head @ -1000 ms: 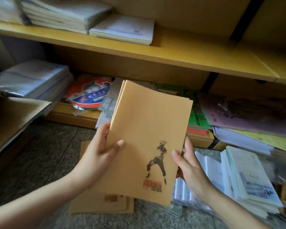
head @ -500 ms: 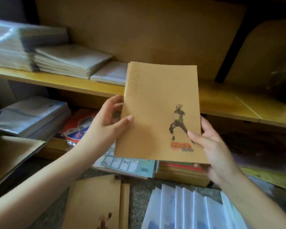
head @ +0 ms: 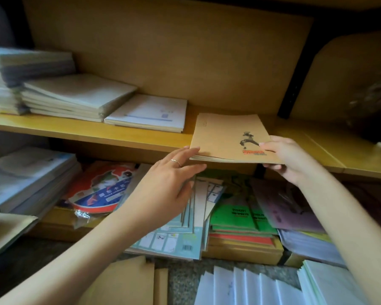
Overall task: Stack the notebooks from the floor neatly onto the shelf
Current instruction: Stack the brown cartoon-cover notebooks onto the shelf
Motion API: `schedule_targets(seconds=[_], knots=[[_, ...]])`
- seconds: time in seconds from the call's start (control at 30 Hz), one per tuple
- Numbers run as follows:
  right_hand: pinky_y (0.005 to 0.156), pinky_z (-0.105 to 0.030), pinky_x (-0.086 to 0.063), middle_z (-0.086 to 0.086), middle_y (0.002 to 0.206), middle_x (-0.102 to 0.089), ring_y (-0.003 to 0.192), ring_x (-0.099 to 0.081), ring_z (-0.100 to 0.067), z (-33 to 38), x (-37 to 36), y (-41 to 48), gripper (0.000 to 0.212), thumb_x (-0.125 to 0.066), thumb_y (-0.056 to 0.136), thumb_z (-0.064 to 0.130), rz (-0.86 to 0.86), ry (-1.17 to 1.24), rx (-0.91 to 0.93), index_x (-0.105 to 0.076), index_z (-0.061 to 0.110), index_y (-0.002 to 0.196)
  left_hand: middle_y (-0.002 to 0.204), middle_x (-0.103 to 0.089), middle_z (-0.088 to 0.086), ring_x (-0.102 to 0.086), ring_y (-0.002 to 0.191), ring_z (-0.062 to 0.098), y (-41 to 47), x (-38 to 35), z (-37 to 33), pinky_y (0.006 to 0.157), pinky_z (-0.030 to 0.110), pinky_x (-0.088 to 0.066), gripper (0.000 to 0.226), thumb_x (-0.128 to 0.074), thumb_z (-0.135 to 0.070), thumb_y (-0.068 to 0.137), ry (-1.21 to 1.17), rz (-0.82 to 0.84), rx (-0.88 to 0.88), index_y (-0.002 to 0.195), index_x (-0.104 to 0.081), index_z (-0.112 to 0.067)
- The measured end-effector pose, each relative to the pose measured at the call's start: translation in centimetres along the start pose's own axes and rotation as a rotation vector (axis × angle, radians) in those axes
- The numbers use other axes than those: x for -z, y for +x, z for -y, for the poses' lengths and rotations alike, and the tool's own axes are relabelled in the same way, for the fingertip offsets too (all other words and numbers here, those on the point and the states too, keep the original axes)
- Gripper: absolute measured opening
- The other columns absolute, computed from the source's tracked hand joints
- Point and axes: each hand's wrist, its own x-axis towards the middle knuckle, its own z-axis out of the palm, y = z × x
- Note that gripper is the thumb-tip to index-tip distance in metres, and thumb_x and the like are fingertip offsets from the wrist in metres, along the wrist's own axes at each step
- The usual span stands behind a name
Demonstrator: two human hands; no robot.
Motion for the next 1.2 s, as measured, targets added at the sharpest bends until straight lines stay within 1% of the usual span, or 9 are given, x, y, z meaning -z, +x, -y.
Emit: schedule_targets(seconds=[0.1,0.2,0.3,0.4,0.5,0.67,0.83,1.0,1.2], knots=[[0.034,-0.015,-0.040,-0.005,0.092,-0.064,0.072,-0.060,-0.011,0.9,-0.1,0.6,0.033,-0.058,0.092,0.015,-0.058,-0.172,0.041,-0.054,0.005,0.124,0.148,-0.039,-0.004,-0.028,0.141,0.015,0.5,-0.5,0.9,0.111,0.038,-0.028,0.047,-0.033,-0.025,0.089,0.094,0.006,-0.029,0.131,-0.054,-0.026],[0.067,-0.026,-0.050,-0.006,0.123,-0.059,0.097,-0.061,-0.019,1.3,-0.9,1.5,0.051,-0.060,0.091,0.026,-0.159,-0.380,0.121,-0.044,0.012,0.138,0.148,-0.039,-0.006,-0.029,0.140,0.012,1.2,-1.0,1.3,0.113,0.036,-0.025,0.049,-0.032,-0.035,0.089,0.144,0.012,-0.030,0.135,-0.048,-0.027],[0.090,-0.038,-0.044,-0.010,0.136,-0.049,0.118,-0.053,-0.027,1.0,-2.1,0.5,0.065,-0.049,0.090,0.054,-0.299,-0.873,0.333,-0.036,0.018,0.142,0.145,-0.042,-0.009,-0.036,0.135,0.009,2.3,-1.0,1.4,0.111,0.032,-0.025,0.047,-0.031,-0.044,0.091,0.115,-0.007,0.015,0.132,-0.049,-0.029],[0.101,-0.043,-0.036,-0.008,0.139,-0.046,0.127,-0.044,-0.029,0.9,-2.9,-2.0,0.080,-0.027,0.081,0.077,-0.326,-1.242,0.497,-0.028,0.028,0.144,0.121,-0.059,-0.008,-0.053,0.110,0.012,3.9,-0.8,2.0,0.096,0.032,-0.042,0.029,-0.041,-0.034,0.094,0.015,-0.128,0.077,0.116,-0.056,-0.023],[0.091,-0.035,-0.042,0.001,0.145,-0.036,0.126,-0.044,-0.025,0.5,-3.1,-3.0,0.071,-0.034,0.081,0.074,-0.091,-1.147,0.482,-0.029,0.038,0.142,0.129,-0.055,-0.001,-0.045,0.120,0.021,7.2,-0.8,3.9,0.097,0.035,-0.035,0.028,-0.045,-0.028,0.094,0.216,-0.172,0.078,0.118,-0.058,-0.024],[0.102,-0.040,-0.040,0.005,0.149,-0.032,0.127,-0.045,-0.020,-0.3,-3.6,-2.3,0.054,-0.046,0.090,0.055,-0.058,-1.058,0.516,-0.039,0.038,0.140,0.155,-0.022,0.001,-0.012,0.143,0.025,10.9,-0.5,7.7,0.112,0.046,-0.016,0.035,-0.038,-0.035,0.096,0.272,0.090,0.265,0.128,-0.052,-0.034],[0.102,-0.027,-0.032,0.011,0.145,-0.037,0.127,-0.040,-0.009,0.2,-3.3,-1.1,0.047,-0.053,0.092,0.037,0.039,-0.952,0.531,-0.042,0.038,0.138,0.140,-0.046,0.001,-0.035,0.130,0.025,10.5,-0.8,7.8,0.104,0.042,-0.028,0.034,-0.041,-0.032,0.094,0.271,0.007,0.291,0.125,-0.053,-0.032],[0.106,-0.030,-0.029,0.015,0.136,-0.046,0.125,-0.042,-0.007,1.3,-2.8,0.2,0.041,-0.061,0.089,0.028,0.147,-0.833,0.483,-0.055,0.039,0.128,0.121,-0.058,-0.003,-0.052,0.114,0.022,12.4,-0.7,8.4,0.102,0.044,-0.036,0.029,-0.047,-0.020,0.091,0.170,0.040,0.376,0.112,-0.063,-0.033],[0.107,-0.030,-0.028,0.012,0.132,-0.052,0.124,-0.044,-0.008,1.0,-3.6,1.9,0.035,-0.064,0.087,0.022,0.075,-0.779,0.519,-0.062,0.031,0.121,0.115,-0.064,-0.004,-0.057,0.107,0.020,12.5,-1.7,7.4,0.112,0.056,-0.019,0.038,-0.045,-0.012,0.088,0.163,-0.052,0.389,0.118,-0.060,-0.030]])
